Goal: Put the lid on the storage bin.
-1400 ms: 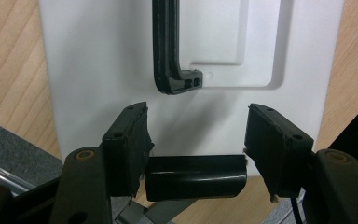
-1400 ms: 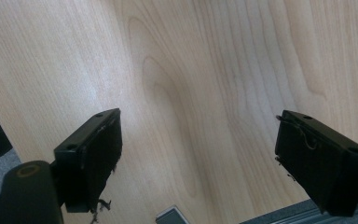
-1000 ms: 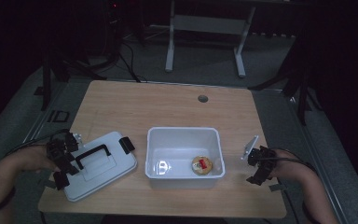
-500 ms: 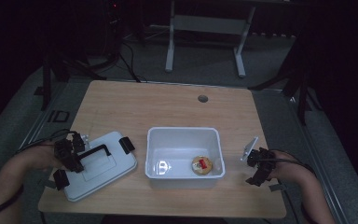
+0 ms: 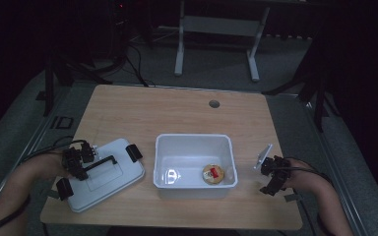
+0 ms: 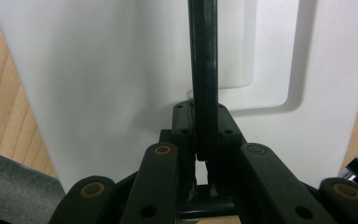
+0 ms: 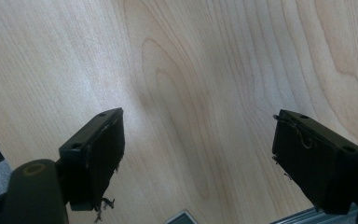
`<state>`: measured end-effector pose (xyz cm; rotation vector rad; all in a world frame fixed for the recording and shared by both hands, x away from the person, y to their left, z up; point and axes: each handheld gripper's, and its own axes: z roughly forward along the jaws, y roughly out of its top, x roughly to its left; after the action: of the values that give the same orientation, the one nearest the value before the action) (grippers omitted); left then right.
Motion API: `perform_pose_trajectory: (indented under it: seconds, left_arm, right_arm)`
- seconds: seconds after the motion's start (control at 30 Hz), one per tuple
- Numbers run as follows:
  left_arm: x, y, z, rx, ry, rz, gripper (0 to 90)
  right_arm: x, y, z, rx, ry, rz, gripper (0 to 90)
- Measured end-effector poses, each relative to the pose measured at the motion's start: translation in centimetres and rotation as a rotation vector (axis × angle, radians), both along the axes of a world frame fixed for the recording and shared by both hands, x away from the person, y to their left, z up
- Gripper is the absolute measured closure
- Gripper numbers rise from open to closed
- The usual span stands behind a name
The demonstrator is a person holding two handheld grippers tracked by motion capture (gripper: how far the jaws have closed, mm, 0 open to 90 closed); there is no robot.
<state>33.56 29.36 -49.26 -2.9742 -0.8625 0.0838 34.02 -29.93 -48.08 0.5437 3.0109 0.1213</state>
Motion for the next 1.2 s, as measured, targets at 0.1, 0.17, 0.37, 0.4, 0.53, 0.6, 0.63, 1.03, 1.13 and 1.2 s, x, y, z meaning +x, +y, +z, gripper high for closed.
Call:
perform_pose_trajectory:
  seconds: [0.1,0.17,0.37,0.4,0.53,0.6,0.63,1.03,1.13,1.2]
  left_arm:
    - [0.2,0.3,0.1,-0.017,-0.007,0.037,83.1]
    - [0.3,0.6,0.2,-0.025,-0.02,0.047,83.4]
    - [0.2,1.4,1.2,-0.051,-0.022,0.055,83.5]
    - [0.1,1.4,1.4,-0.052,-0.017,0.053,83.5]
    - [-0.2,1.6,2.8,-0.058,-0.025,0.041,83.5]
    - [-0.4,1.5,3.6,-0.068,-0.029,0.033,83.5]
    - [-0.5,1.5,3.9,-0.069,-0.028,0.031,83.5]
    - [-1.0,0.6,8.7,-0.065,-0.074,-0.01,83.5]
    - [-1.0,0.4,10.0,-0.064,-0.084,-0.019,83.5]
    - [-1.1,0.2,10.7,-0.057,-0.094,-0.027,83.5]
  right_arm:
    - [0.0,0.1,-0.2,-0.004,-0.002,0.006,16.6]
    - [0.0,0.1,-0.3,-0.009,-0.008,0.003,16.5]
    - [0.1,0.1,-0.2,-0.003,-0.014,-0.002,16.5]
    - [0.0,0.1,-0.1,-0.004,-0.014,-0.005,16.5]
    - [0.1,0.1,0.1,-0.002,-0.018,-0.007,16.6]
    - [0.1,0.1,0.2,-0.001,-0.019,-0.006,16.6]
    - [0.1,0.2,0.2,0.002,-0.018,-0.002,16.6]
    - [0.1,0.2,-0.2,0.001,-0.004,-0.002,16.5]
    - [0.1,0.2,-0.2,0.005,-0.002,-0.003,16.5]
    - [0.1,0.2,-0.1,0.005,-0.001,-0.002,16.5]
